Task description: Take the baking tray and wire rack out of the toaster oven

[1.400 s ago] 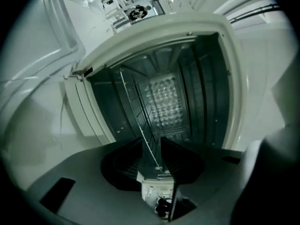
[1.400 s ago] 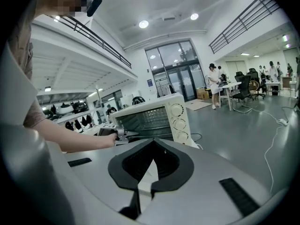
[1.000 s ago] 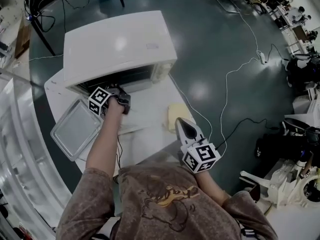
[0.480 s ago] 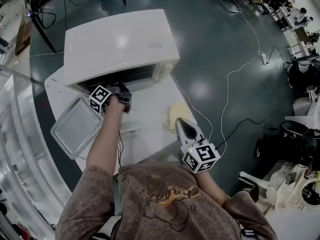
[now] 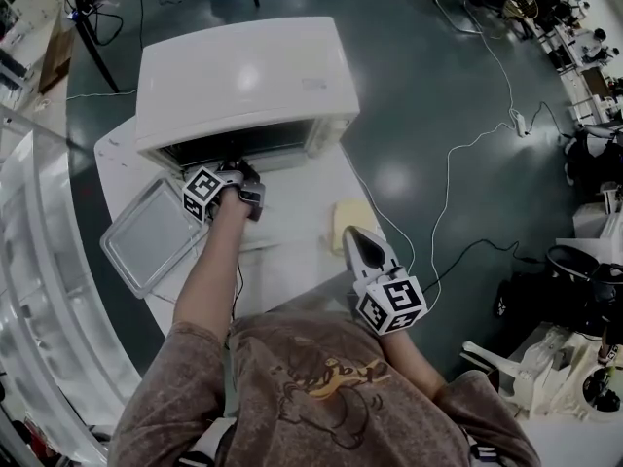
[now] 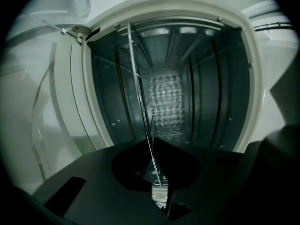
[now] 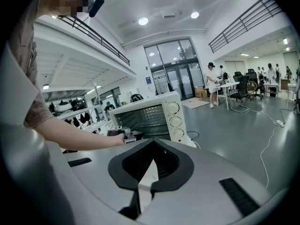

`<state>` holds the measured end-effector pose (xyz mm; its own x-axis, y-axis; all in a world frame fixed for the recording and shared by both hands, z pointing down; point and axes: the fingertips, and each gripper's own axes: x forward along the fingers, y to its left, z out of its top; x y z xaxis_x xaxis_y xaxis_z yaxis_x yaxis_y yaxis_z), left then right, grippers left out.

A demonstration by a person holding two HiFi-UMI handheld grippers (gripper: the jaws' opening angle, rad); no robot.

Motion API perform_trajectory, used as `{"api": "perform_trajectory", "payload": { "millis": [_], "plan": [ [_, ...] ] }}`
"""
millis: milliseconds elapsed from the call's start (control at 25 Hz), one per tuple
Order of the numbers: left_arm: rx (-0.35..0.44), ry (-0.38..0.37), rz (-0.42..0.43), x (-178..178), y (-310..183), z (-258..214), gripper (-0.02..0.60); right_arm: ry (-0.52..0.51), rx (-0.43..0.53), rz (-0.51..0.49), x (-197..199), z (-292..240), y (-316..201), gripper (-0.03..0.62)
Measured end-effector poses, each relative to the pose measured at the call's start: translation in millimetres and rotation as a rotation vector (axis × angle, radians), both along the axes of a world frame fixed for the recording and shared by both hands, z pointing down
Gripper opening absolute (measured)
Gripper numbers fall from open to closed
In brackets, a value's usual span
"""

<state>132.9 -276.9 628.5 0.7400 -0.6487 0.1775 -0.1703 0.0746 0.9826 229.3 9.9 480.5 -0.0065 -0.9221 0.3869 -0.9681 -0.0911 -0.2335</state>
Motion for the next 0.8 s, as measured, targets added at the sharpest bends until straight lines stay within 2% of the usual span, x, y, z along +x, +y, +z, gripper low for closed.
{"api": "perform_trajectory", "payload": {
  "millis": [320,800],
  "plan": [
    [0.028,0.047,-0.059,-4.2,6.6,-0.6,0.006,0.009,0.008,0.007,5.3,-4.3,7.3,-0.006],
    [0.053,0.077,-0.046,-23.5,66.8,-9.9,0.002,0.003,0.021,-0.03,-2.7,-3.8,3.3,-0.006]
  ]
}}
